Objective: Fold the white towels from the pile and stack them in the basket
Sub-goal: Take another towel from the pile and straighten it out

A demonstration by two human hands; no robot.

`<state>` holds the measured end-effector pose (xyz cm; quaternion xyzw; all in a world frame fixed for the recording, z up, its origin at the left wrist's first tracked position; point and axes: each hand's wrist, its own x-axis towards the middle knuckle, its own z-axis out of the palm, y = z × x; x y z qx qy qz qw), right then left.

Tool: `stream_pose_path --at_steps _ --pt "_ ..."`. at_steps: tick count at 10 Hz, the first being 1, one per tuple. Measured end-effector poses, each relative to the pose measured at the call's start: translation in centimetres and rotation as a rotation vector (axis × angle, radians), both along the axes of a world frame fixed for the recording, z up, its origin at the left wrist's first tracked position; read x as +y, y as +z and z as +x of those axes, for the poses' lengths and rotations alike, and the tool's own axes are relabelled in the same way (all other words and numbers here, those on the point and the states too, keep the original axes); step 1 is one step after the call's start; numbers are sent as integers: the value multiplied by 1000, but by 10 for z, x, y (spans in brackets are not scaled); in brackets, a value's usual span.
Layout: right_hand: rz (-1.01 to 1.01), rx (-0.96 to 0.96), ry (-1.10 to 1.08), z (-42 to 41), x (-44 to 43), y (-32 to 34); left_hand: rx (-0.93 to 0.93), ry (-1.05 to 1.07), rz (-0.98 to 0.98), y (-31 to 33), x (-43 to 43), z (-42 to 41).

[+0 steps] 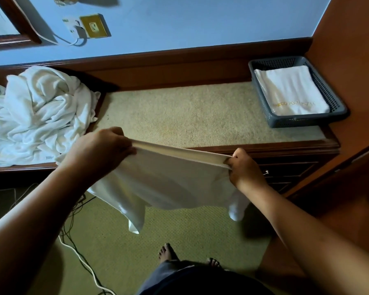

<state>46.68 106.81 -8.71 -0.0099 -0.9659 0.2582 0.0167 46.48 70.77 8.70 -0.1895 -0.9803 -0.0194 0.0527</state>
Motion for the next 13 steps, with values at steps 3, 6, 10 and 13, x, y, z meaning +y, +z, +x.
stream_pose_path --at_steps 3,6,10,13 --pt "193 -99 -202 -9 39 -15 280 87 88 4 -39 11" --pt "-44 209 -274 -23 44 2 135 396 -99 -44 -116 18" --pt "-942 -178 -1008 6 11 -21 -90 1301 833 -153 -122 91" --pt "-1613 -81 -981 -60 -14 29 199 1319 2248 -129 -85 -5"
